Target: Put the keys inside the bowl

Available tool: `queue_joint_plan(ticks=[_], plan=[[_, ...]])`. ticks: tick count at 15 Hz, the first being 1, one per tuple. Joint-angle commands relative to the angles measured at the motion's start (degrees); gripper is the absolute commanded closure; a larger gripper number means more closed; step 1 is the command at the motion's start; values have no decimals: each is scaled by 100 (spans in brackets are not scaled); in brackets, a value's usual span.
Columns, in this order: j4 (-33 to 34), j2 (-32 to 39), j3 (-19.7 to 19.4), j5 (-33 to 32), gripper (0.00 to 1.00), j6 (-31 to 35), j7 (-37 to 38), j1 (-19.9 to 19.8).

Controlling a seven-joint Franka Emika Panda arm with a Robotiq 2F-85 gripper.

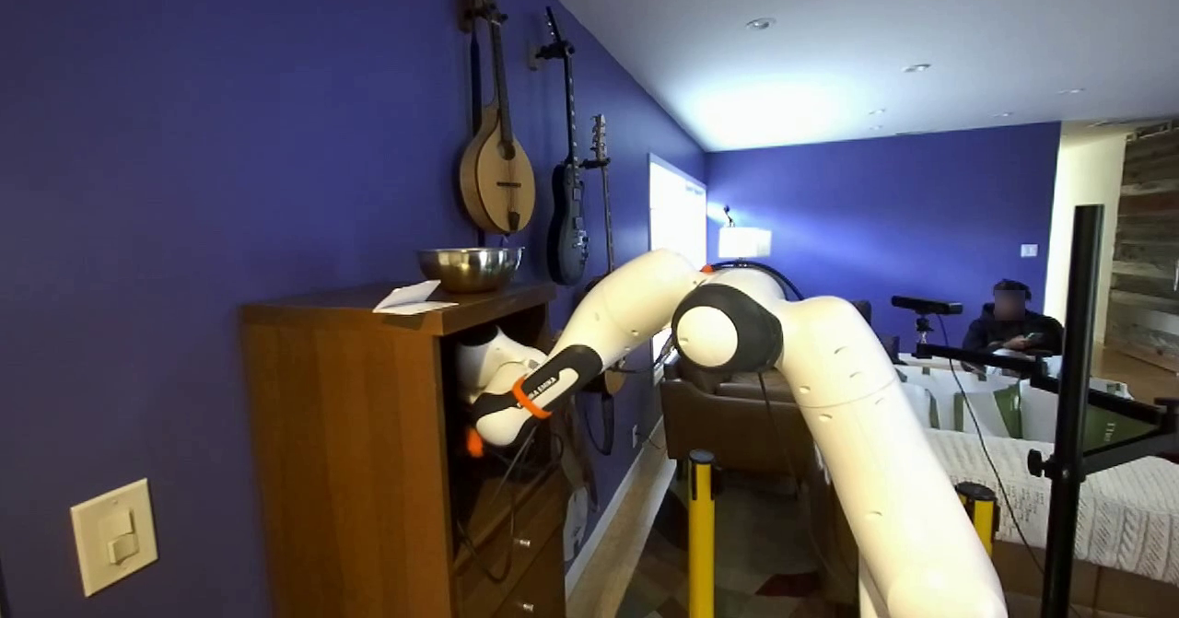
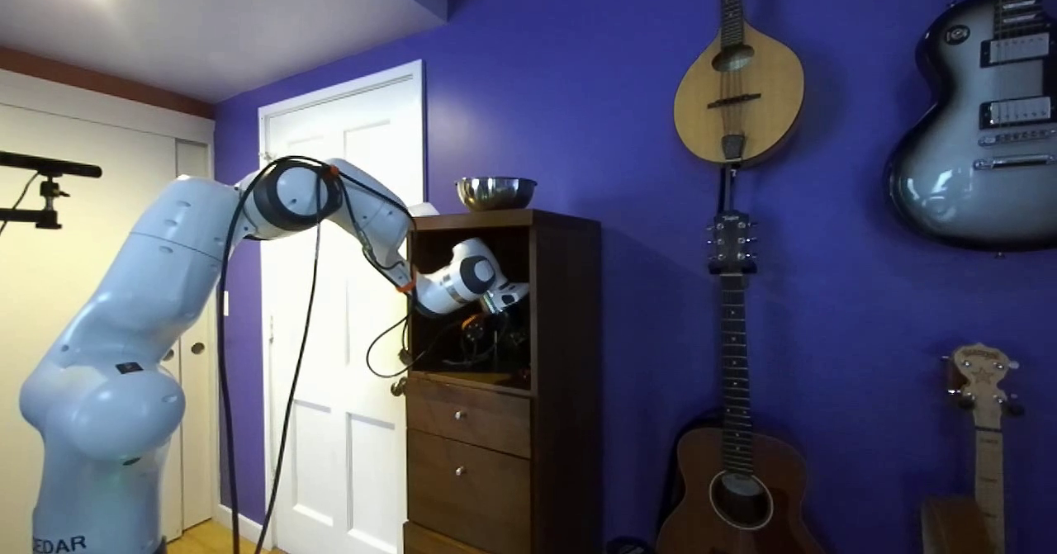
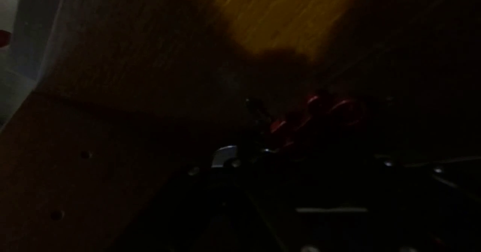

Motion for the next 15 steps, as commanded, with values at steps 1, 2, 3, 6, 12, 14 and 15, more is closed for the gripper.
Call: queue_joint_plan(ticks=[1, 2, 3, 6, 12, 14, 15], plan=[[274, 127, -123, 109, 73, -355, 153, 185], [260, 102, -125, 94, 80, -416, 197, 210], [250, 70, -134, 76, 85, -435, 245, 228], [176, 3, -144, 29, 99, -514, 398, 277], [-645, -397, -62, 127, 94, 487, 358, 158], [-1271, -691, -75, 159, 94, 1375, 228, 58], [-1566, -822, -72, 200, 94, 1823, 111, 3]])
